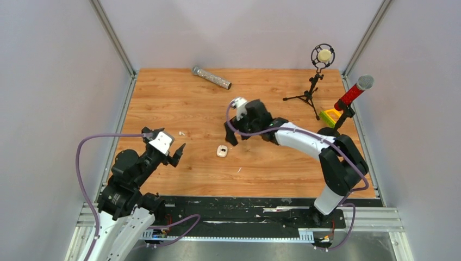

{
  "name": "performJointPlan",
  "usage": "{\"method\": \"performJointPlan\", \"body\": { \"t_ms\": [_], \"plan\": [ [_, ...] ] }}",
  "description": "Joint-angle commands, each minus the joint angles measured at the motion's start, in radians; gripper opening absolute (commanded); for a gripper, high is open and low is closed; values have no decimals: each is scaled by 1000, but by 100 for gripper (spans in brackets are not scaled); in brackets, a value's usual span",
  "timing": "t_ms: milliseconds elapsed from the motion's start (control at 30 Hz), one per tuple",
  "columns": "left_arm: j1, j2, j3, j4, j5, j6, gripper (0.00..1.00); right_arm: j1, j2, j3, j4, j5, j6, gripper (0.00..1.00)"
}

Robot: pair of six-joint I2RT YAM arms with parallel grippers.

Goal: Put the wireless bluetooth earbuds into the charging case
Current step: Pick up the charging case at the center of the board.

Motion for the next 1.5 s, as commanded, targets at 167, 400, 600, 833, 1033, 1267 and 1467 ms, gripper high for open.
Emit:
{"method": "performJointPlan", "body": {
  "t_ms": [167, 400, 600, 833, 1033, 1267, 1467],
  "plan": [
    [34, -38, -3, 34, 9, -22, 96, 152, 78, 74, -75, -270, -437, 100],
    [34, -37, -3, 43, 18, -11, 96, 191, 269, 234, -226, -180, -488, 100],
    [34, -34, -5, 51, 14, -1, 96, 214, 300, 229, -208, -181, -515, 100],
    [34, -25, 4, 47, 13, 1, 96, 239, 351, 236, -201, -113, -515, 81],
    [34, -20, 5, 49, 15, -3, 96, 248, 350, 239, -188, -56, -521, 51],
    [34, -13, 6, 41, 15, -74, 95, 257, 201, 170, -58, -55, -474, 26],
    [34, 14, 18, 23, 134, -250, 90, 338, -118, -38, 302, 8, -450, 21]
  ]
}}
